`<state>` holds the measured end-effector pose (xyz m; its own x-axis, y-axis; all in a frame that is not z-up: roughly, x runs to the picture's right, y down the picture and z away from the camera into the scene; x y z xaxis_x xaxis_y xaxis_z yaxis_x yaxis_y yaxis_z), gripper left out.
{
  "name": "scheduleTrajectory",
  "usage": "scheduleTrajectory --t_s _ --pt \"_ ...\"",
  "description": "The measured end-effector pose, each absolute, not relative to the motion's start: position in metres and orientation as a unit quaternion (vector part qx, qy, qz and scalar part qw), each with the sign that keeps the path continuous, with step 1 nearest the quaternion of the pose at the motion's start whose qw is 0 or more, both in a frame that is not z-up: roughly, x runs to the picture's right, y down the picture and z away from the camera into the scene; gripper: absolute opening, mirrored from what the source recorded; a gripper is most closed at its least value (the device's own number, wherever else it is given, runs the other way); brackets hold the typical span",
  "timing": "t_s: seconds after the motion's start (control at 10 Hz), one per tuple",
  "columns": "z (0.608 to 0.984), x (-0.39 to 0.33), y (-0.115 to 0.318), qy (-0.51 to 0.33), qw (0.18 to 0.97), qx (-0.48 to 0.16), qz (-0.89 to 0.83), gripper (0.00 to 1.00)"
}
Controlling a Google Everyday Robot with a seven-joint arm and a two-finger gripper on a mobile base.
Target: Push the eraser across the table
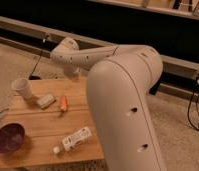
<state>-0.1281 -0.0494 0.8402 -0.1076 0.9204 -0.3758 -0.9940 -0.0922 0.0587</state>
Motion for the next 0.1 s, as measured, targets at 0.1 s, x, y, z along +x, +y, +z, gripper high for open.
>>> scheduleTrajectory --t_s 0.1 --pt "0.8403 -0.1281 -0.0493 0.150 0.657 -0.122 0.729 0.06"
